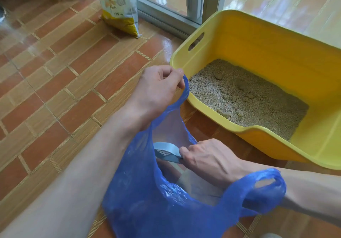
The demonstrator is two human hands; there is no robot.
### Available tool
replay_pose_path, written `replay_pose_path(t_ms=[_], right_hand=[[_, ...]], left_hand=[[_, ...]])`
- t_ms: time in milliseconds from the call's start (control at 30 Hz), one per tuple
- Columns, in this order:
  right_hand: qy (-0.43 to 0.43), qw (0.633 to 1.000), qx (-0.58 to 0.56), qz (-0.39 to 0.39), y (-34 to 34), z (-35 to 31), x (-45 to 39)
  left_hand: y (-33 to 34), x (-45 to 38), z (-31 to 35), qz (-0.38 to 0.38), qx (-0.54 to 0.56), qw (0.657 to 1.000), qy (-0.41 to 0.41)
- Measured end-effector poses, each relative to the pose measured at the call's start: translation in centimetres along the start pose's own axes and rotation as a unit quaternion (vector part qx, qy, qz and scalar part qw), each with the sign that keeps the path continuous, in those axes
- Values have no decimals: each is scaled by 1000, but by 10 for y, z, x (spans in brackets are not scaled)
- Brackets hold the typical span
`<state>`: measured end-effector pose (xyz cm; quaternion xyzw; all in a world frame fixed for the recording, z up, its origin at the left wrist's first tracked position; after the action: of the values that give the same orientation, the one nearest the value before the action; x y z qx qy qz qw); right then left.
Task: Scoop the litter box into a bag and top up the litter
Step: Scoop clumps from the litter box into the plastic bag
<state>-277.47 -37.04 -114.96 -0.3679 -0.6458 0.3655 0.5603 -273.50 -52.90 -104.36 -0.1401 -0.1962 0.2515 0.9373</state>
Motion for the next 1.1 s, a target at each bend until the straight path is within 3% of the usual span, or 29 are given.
replay_pose_path(t_ms=[100,233,533,800,1000,1100], right_hand=[[38,996,-81,13,-22,10,16],[108,989,-102,14,-60,34,50],[207,951,-196,116,-76,135,97],[332,932,-144,5,-18,187,86],[336,925,-175,-12,-8,183,86],[322,915,-245,-13,-6,179,83]], left_hand=[[0,-1,-1,5,8,1000,-2],[0,-2,-3,14,7,1000,-2],[3,-8,-4,9,18,1000,8],[5,-5,-5,-16,-3,1000,25],[3,-4,-6,-13,7,1000,19],[2,-3,-7,-16,13,1000,16]])
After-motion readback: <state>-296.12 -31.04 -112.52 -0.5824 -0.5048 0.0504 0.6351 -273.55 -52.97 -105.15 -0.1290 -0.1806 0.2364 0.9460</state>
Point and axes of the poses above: each hand's wrist, its own x-axis away from the middle knuckle, its own y-axis out of the palm, z = x × y, the point moved 2 cm from there along -x, towards the middle knuckle, and after that the axes turned 10 degrees about -z, right-handed, at the moved point
